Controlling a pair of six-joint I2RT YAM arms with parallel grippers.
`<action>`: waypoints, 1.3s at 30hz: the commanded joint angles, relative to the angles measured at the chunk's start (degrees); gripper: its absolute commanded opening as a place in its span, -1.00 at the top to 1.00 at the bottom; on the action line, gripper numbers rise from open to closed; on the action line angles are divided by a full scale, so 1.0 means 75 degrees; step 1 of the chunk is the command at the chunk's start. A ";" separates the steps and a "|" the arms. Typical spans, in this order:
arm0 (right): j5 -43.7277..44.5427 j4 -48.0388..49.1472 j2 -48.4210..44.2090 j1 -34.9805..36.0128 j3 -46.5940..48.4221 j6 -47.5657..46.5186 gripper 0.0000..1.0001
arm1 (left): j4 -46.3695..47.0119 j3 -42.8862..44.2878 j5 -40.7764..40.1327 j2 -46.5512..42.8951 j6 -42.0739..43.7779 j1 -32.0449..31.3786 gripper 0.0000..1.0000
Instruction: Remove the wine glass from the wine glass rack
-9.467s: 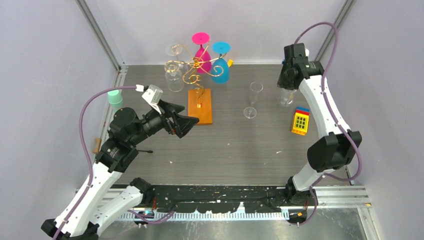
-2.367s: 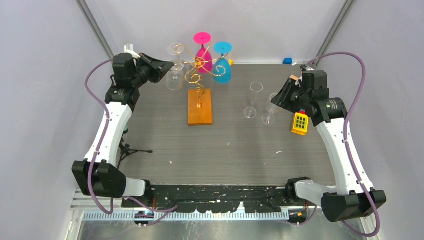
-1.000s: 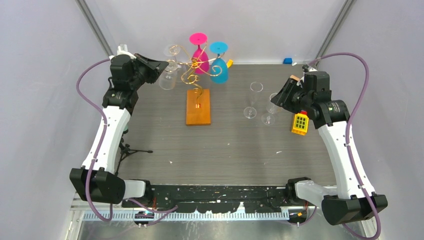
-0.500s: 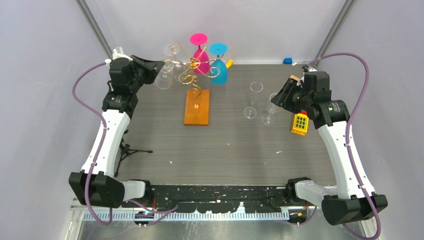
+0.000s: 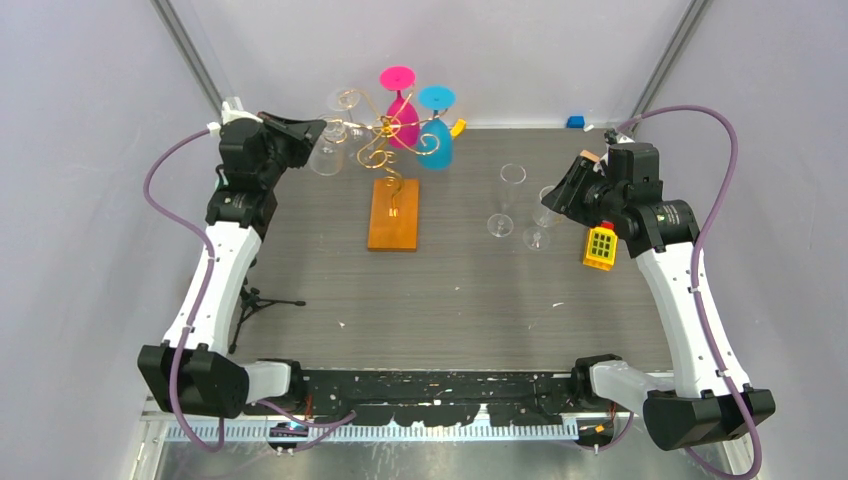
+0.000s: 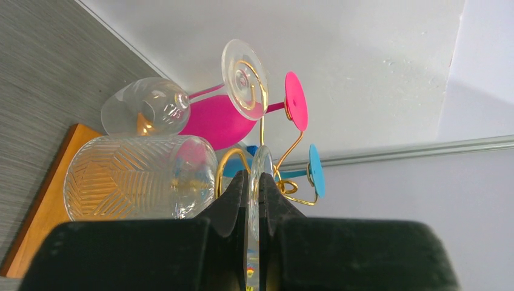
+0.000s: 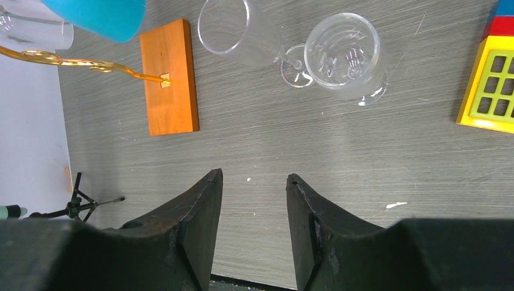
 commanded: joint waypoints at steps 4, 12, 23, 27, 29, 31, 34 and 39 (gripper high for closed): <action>0.0044 0.0234 -0.0208 -0.0026 -0.0022 -0.0060 0.03 | 0.1310 0.0405 -0.0290 -0.0073 -0.0195 0.0051 1.00; 0.0040 0.0227 -0.0208 -0.0025 -0.0029 -0.0066 0.03 | 0.1696 0.0770 0.0563 0.0362 -0.0048 0.0050 1.00; 0.0049 0.0230 -0.0232 -0.0026 -0.0059 -0.0078 0.03 | 0.1551 0.0668 0.0454 0.0301 -0.0026 0.0051 1.00; 0.0039 0.0227 -0.0229 -0.0026 -0.0045 -0.0071 0.02 | 0.1875 0.0733 0.0662 0.0376 -0.0037 0.0046 1.00; 0.0040 0.0229 -0.0238 -0.0020 -0.0044 -0.0072 0.02 | 0.1869 0.0861 0.0975 0.0469 -0.0008 0.0051 1.00; 0.0038 0.0233 -0.0235 -0.0025 -0.0034 -0.0072 0.02 | 0.1894 0.0889 0.1266 0.0515 -0.0013 0.0051 1.00; 0.0040 0.0227 -0.0218 -0.0026 -0.0032 -0.0072 0.02 | 0.1868 0.0916 0.1697 0.0476 0.0123 0.0050 1.00; 0.0017 0.0238 -0.0201 -0.0023 -0.0029 -0.0072 0.02 | 0.1341 0.1121 0.2340 0.0364 0.0629 0.0047 1.00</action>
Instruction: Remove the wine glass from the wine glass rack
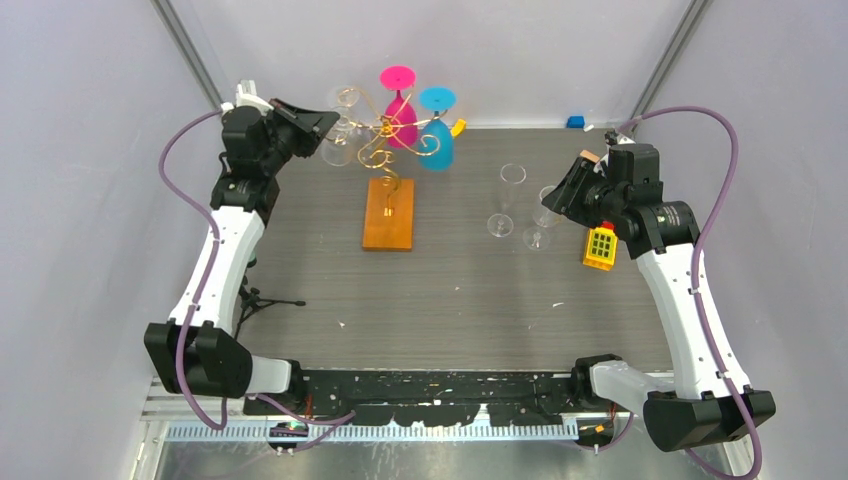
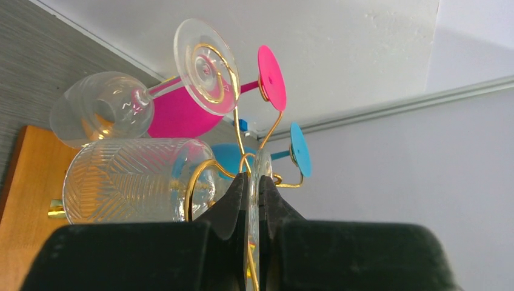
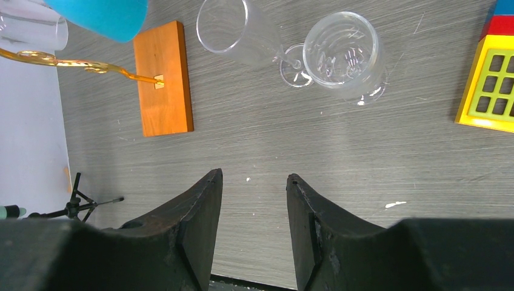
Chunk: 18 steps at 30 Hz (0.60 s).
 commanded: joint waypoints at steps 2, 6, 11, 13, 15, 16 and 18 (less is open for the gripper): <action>-0.0011 0.0231 -0.0148 -0.0025 0.0013 -0.0069 0.02 | 0.0703 0.0689 0.1197 -0.0448 0.0487 -0.0002 1.00; -0.0039 0.0234 -0.0145 -0.0026 0.0017 -0.0054 0.02 | -0.0001 0.0995 0.1468 -0.0504 0.0963 -0.0013 1.00; -0.0061 0.0244 -0.0164 -0.0026 -0.0003 -0.0014 0.02 | -0.0585 0.1183 0.1369 -0.0506 0.1268 -0.0008 1.00; -0.0065 0.0239 -0.0176 -0.0026 -0.0003 -0.0011 0.02 | -0.0692 0.1184 0.1336 -0.0498 0.1286 -0.0008 1.00; -0.0068 0.0228 -0.0187 -0.0026 -0.0003 -0.0005 0.02 | -0.0795 0.1193 0.1286 -0.0459 0.1286 -0.0002 1.00; -0.0061 0.0227 -0.0191 -0.0026 -0.0009 -0.0008 0.02 | -0.0845 0.1195 0.1235 -0.0435 0.1286 -0.0008 1.00; -0.0051 0.0226 -0.0210 -0.0026 -0.0023 -0.0010 0.02 | -0.0875 0.1179 0.1162 -0.0389 0.1238 -0.0012 1.00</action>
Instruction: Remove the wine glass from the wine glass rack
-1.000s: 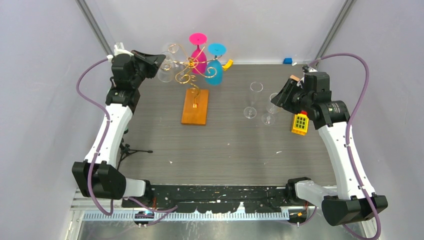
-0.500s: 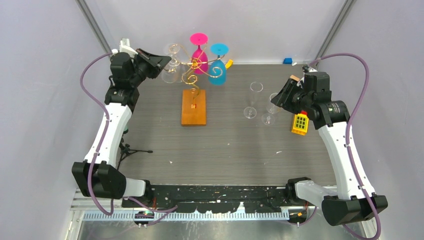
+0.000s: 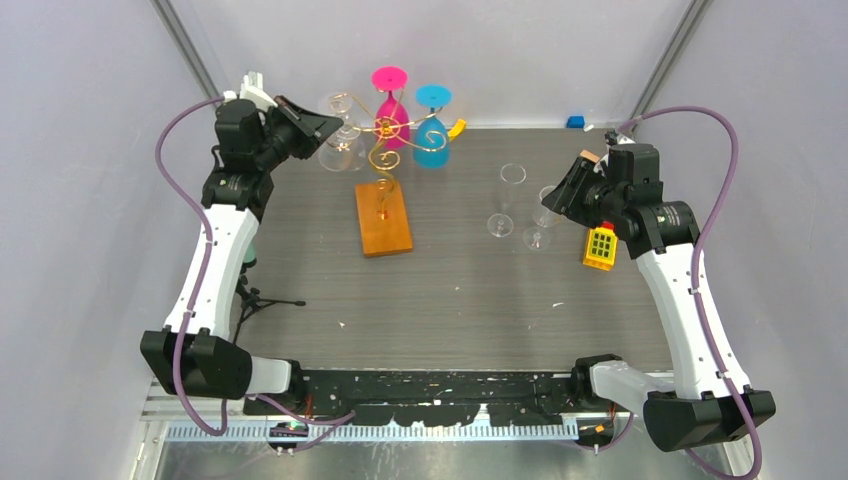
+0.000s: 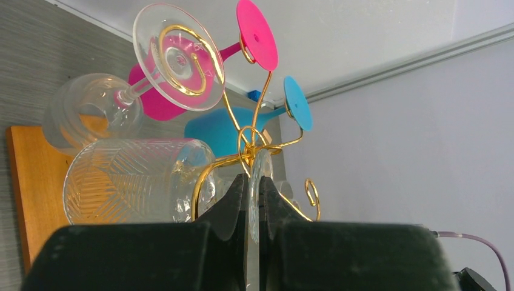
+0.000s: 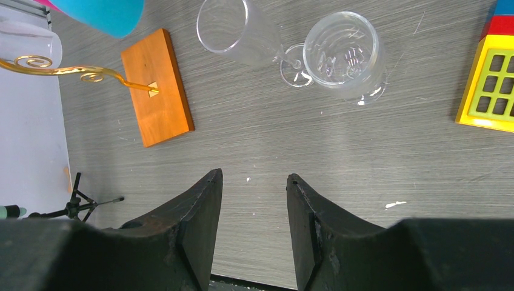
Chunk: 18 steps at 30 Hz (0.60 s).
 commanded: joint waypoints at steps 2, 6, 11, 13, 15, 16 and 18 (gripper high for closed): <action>-0.0045 0.0226 -0.0227 -0.0026 -0.0023 -0.0016 0.02 | 0.0337 0.0452 0.0215 -0.0302 -0.0040 -0.0009 1.00; -0.0045 0.0227 -0.0240 -0.0026 -0.0016 -0.0016 0.02 | 0.0415 0.0492 0.0123 -0.0211 -0.0147 -0.0002 1.00; -0.0039 0.0226 -0.0235 -0.0024 -0.0027 -0.0015 0.02 | 0.0264 0.0514 0.0331 -0.0123 -0.0187 -0.0002 1.00; -0.0045 0.0238 -0.0230 -0.0023 -0.0035 -0.0013 0.02 | 0.0184 0.0442 0.0398 -0.0168 -0.0155 -0.0003 1.00; -0.0053 0.0232 -0.0204 -0.0025 -0.0028 -0.0006 0.02 | 0.0180 0.0358 0.0476 -0.0232 -0.0154 -0.0002 1.00; -0.0055 0.0235 -0.0191 -0.0025 -0.0027 -0.0005 0.02 | 0.0174 0.0331 0.0525 -0.0264 -0.0144 -0.0002 1.00; -0.0065 0.0238 -0.0183 -0.0026 -0.0035 0.0010 0.02 | 0.0103 0.0323 0.0597 -0.0354 -0.0116 -0.0005 1.00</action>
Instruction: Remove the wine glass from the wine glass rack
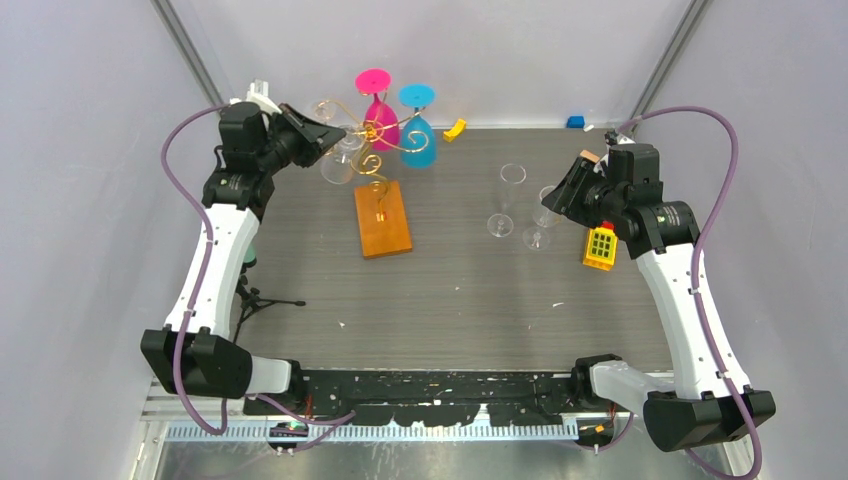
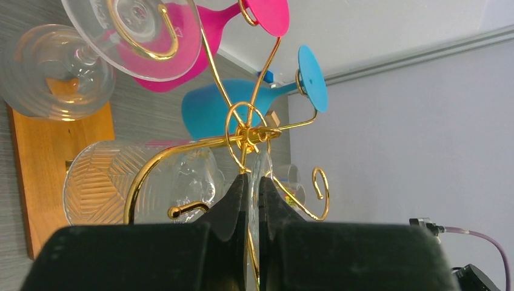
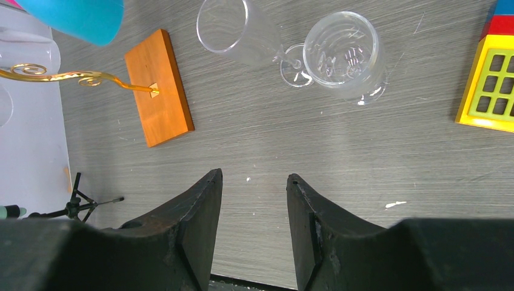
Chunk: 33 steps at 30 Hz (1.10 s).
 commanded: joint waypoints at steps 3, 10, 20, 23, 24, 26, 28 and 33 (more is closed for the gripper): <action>-0.0079 0.0241 -0.0182 -0.0027 -0.0030 0.0020 0.02 | 0.0643 0.0329 0.0536 -0.0554 0.0053 -0.0002 1.00; -0.0117 0.0284 -0.0171 -0.0026 -0.0044 0.0059 0.02 | 0.0261 0.0176 0.0407 -0.1053 0.0313 -0.0002 1.00; -0.0198 0.0300 -0.0200 -0.0024 -0.0027 0.0099 0.02 | -0.0247 0.0148 0.0216 -0.1299 0.0571 -0.0002 1.00; -0.0239 0.0292 -0.0206 -0.0025 -0.0029 0.0117 0.02 | -0.0373 0.0143 0.0105 -0.1414 0.0646 -0.0002 1.00; -0.0272 0.0294 -0.0215 -0.0026 -0.0018 0.0120 0.02 | -0.0431 0.0137 0.0073 -0.1476 0.0670 -0.0003 1.00; -0.0354 0.0334 -0.0227 -0.0020 -0.0024 0.0133 0.02 | -0.0539 0.0130 0.0017 -0.1593 0.0711 -0.0002 1.00; -0.0465 0.0373 -0.0232 -0.0025 -0.0032 0.0152 0.02 | -0.0627 0.0082 -0.0023 -0.1744 0.0738 -0.0003 1.00; -0.0876 0.0569 -0.0266 -0.0026 -0.0143 0.0219 -0.11 | -0.0792 -0.0100 -0.0040 -0.2073 0.0771 -0.0002 1.00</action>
